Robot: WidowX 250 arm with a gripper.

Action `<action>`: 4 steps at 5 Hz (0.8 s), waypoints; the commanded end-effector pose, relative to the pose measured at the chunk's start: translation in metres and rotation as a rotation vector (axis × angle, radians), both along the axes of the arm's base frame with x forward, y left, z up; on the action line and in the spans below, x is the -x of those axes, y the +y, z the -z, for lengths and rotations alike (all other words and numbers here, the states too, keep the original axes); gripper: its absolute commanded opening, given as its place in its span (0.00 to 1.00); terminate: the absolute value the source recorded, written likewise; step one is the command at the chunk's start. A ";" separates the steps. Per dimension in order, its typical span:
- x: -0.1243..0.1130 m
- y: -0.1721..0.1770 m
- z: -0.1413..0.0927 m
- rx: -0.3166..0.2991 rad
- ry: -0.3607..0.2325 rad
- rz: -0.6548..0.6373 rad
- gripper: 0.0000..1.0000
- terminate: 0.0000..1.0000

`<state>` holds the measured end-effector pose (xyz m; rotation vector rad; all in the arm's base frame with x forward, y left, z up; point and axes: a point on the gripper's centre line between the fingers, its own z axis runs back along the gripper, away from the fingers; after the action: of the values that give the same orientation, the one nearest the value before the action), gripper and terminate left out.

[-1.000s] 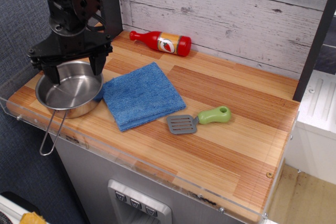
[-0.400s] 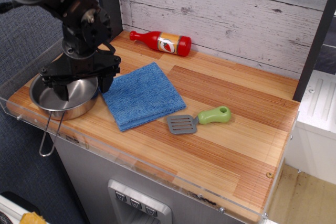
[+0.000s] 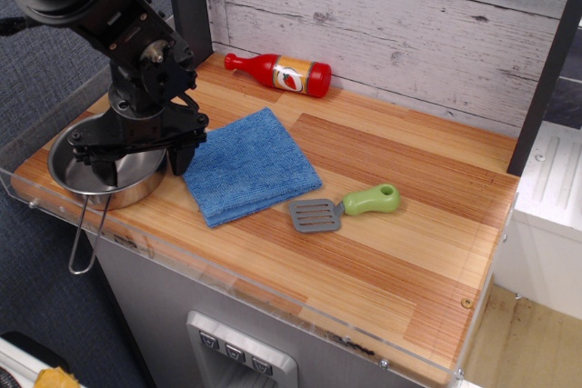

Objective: Place saucepan to the right of the blue cloth

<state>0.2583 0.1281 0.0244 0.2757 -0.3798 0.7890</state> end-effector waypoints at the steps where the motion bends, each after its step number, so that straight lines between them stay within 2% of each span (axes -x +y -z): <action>1: 0.002 0.001 -0.004 0.012 -0.032 -0.015 0.00 0.00; 3: 0.003 0.007 -0.007 -0.002 -0.038 -0.020 0.00 0.00; 4: 0.003 0.013 -0.019 -0.004 -0.048 -0.034 0.00 0.00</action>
<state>0.2608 0.1364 0.0371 0.2569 -0.4100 0.8005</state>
